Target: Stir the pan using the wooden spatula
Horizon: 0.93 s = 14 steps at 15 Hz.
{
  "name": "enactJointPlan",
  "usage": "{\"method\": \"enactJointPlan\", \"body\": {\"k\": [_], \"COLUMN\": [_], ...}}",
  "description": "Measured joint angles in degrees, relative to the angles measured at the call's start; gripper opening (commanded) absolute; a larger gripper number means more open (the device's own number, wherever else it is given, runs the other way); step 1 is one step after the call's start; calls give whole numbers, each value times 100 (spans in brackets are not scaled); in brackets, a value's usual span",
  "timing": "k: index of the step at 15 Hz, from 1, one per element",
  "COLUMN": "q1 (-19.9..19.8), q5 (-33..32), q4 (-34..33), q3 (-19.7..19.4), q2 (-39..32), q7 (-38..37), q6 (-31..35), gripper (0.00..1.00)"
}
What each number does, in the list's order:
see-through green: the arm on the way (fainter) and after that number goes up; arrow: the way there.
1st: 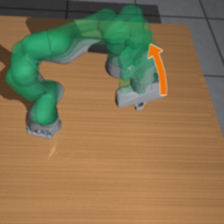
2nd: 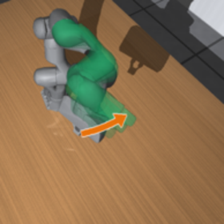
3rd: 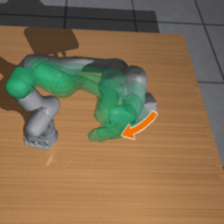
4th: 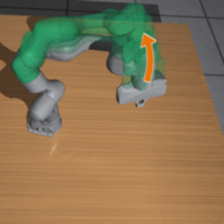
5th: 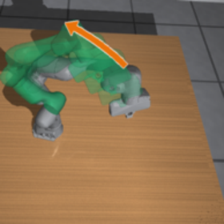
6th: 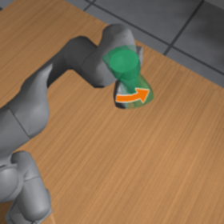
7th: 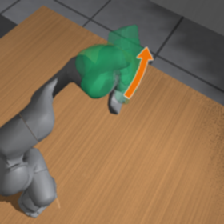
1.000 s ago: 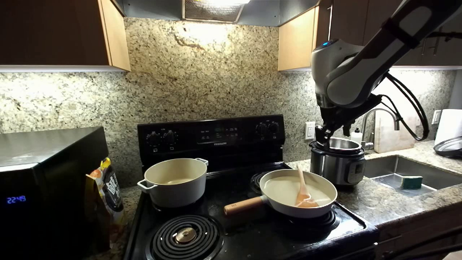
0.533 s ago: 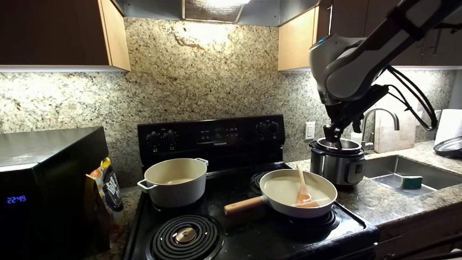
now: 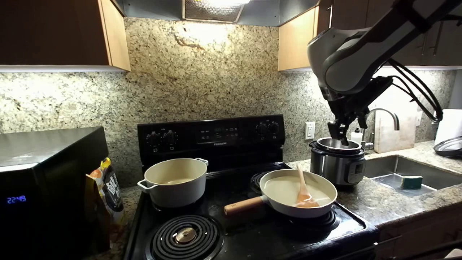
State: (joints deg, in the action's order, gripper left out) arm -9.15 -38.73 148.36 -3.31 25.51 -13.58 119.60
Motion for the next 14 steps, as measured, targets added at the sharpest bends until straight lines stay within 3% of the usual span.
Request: {"method": "enactJointPlan", "body": {"k": [6,14], "q1": [29,33], "q5": [9,238], "q4": [19,318], "q3": [-57,-557], "q2": [289,662], "q7": [191,1098], "q6": [30,630], "gripper": [100,100]}}
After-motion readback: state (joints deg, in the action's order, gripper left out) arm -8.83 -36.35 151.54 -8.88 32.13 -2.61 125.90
